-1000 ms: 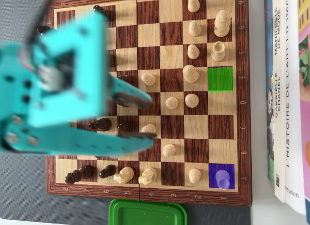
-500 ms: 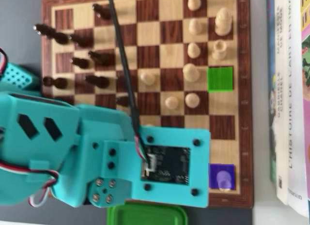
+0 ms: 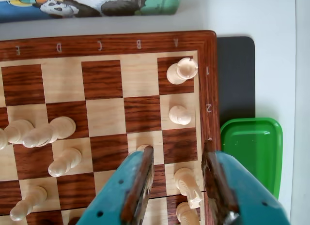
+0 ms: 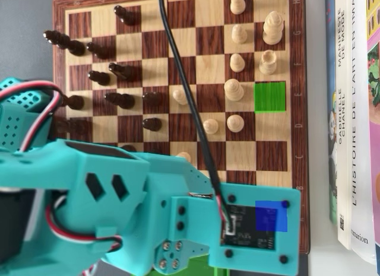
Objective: Play chess
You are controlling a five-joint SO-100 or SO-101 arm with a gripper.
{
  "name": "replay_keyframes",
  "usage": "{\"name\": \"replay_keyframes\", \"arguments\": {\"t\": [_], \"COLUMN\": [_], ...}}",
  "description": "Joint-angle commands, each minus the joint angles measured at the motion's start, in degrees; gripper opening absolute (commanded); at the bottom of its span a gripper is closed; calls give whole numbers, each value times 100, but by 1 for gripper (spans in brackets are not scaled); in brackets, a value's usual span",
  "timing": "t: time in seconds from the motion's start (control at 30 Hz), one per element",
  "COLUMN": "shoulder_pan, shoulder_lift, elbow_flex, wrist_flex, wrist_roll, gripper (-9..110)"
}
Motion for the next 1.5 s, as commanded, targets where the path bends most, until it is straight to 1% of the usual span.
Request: {"name": "replay_keyframes", "arguments": {"t": [0.0,0.9,1.47], "shoulder_pan": [79,79,176], "shoulder_lift": [-44,-2030,-2663], "elbow_flex": [-439,-2188,-2777], "wrist_flex": [18,18,18], "wrist_roll": [-26,-26,-26], "gripper": [15,15,15]}}
